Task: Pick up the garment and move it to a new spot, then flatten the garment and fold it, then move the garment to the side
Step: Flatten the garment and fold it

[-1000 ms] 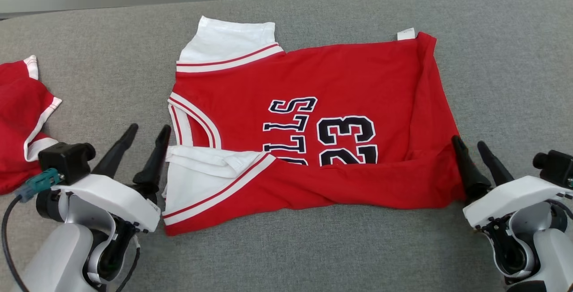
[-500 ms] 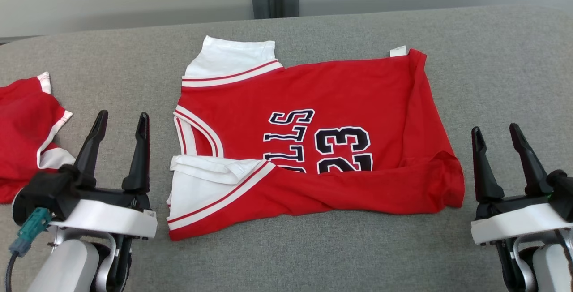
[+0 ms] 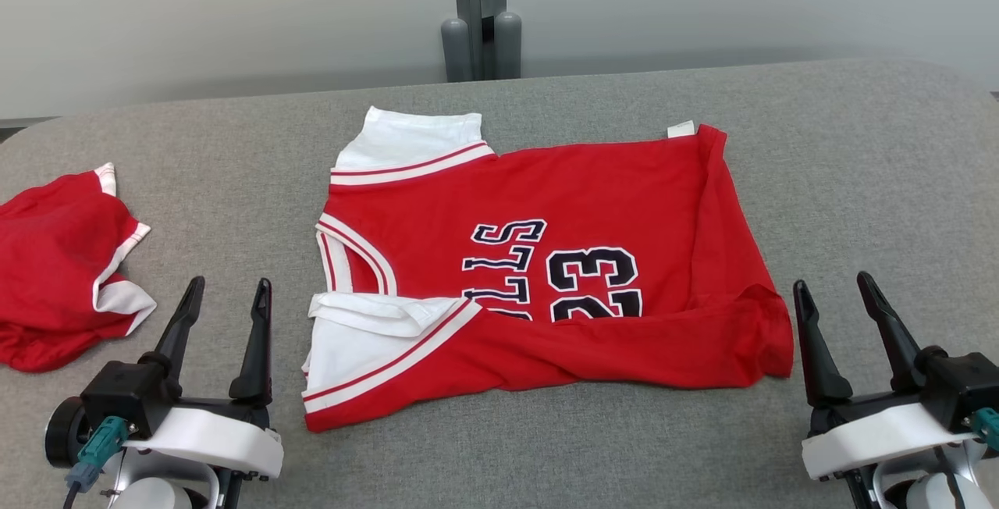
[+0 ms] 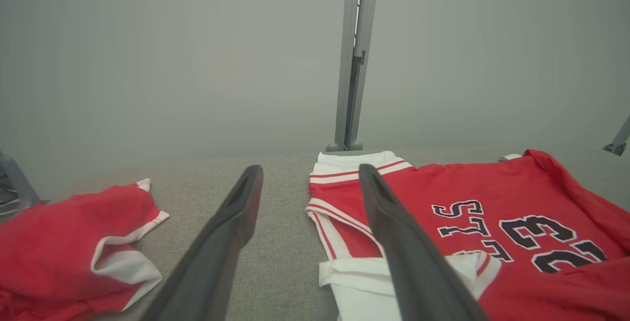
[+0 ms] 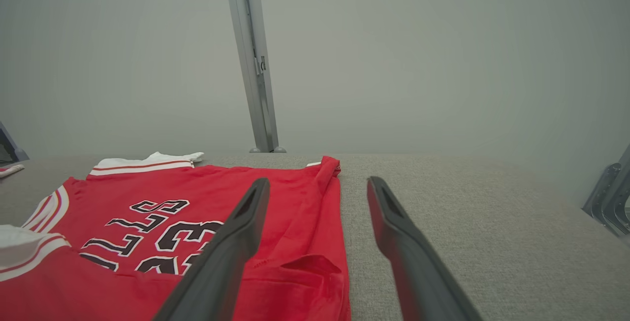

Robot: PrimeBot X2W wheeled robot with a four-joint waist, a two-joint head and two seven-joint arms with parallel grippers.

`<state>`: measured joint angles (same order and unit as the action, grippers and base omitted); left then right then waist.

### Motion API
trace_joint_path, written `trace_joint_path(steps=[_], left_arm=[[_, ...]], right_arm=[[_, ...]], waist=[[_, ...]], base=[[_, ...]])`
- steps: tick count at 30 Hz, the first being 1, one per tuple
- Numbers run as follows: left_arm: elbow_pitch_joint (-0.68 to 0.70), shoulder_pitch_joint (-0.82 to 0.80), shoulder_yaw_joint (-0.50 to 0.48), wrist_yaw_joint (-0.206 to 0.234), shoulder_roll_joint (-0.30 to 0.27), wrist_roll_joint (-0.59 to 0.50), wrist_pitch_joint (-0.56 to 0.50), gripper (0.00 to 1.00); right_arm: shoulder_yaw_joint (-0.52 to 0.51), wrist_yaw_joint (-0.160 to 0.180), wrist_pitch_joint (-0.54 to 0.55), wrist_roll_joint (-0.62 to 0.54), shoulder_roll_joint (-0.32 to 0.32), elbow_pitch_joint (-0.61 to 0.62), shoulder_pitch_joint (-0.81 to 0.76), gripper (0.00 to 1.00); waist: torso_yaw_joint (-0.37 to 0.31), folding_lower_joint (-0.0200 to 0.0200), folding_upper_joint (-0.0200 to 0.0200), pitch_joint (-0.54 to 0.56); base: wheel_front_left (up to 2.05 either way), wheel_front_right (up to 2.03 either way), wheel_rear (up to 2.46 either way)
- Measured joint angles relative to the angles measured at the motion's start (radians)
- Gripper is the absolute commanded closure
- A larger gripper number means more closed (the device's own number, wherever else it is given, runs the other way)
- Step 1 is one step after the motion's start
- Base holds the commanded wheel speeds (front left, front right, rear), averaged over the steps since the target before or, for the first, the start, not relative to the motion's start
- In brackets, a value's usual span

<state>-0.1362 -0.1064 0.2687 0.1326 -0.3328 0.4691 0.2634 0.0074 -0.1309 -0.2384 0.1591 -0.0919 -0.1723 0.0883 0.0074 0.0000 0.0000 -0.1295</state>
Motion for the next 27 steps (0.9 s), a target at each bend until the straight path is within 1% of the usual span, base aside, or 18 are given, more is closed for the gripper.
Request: trace_joint_path(steps=[5, 18, 23, 27], left_arm=[[-0.03, 0.0, -0.001, -0.017, 0.006, -0.005, 0.0, 0.0], [-0.07, -0.026, 0.001, -0.031, 0.015, -0.013, 0.0, 0.0], [-0.098, -0.026, 0.019, -0.037, 0.022, -0.019, -0.008, 0.0], [-0.142, -0.026, 0.05, -0.054, 0.035, -0.009, -0.044, 0.0]], right_arm=[[0.001, 0.0, 0.002, 0.0, 0.004, -0.004, -0.013, 0.0], [-0.001, 0.0, 0.011, 0.007, 0.005, -0.018, -0.002, 0.0], [0.003, 0.0, 0.028, 0.008, 0.004, -0.047, 0.009, 0.0], [0.003, 0.0, 0.044, 0.014, 0.001, -0.117, 0.016, 0.0]], waist=[[-0.001, 0.0, 0.0, 0.008], [0.005, 0.0, 0.0, 0.0], [0.005, 0.0, 0.0, -0.01], [0.007, 0.0, 0.0, -0.028]], base=[[0.0, 0.0, 0.0], [0.0, 0.0, 0.0], [0.0, 0.0, 0.0], [0.0, 0.0, 0.0]])
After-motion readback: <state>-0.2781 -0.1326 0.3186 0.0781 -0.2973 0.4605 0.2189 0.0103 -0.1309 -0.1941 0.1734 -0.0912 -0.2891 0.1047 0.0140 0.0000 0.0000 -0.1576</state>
